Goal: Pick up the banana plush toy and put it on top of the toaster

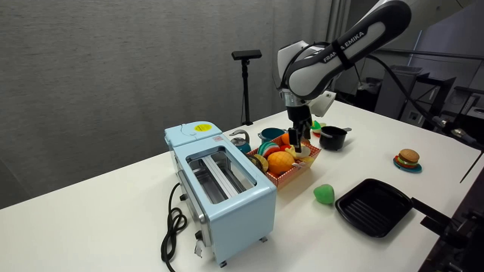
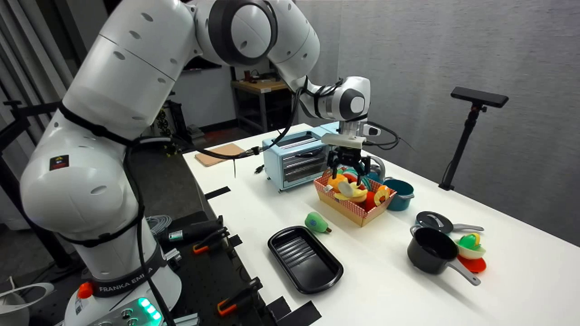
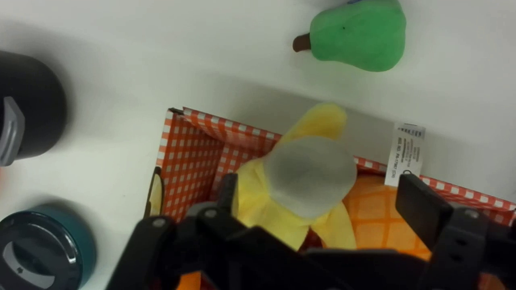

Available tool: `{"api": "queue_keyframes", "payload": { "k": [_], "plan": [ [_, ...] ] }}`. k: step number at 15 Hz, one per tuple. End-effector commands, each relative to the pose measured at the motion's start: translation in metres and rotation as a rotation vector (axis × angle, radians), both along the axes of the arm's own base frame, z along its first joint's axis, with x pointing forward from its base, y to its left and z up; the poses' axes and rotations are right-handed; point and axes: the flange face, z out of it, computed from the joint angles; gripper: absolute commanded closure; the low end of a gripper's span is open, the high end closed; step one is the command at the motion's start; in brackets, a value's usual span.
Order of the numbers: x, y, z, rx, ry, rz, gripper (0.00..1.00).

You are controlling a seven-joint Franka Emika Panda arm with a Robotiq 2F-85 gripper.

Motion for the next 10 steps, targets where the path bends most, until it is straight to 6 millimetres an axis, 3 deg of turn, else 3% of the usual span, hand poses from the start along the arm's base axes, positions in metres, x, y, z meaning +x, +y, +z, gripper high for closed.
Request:
{"api": "queue_keyframes", "payload": {
  "k": [1,10],
  "plan": [
    [0.0074,-0.0048,-0.0055,0.027,0.014,-0.001,0.0],
    [0.0083,-0.0136,-0.0133,0.042,0.025,-0.035,0.0]
  ]
}}
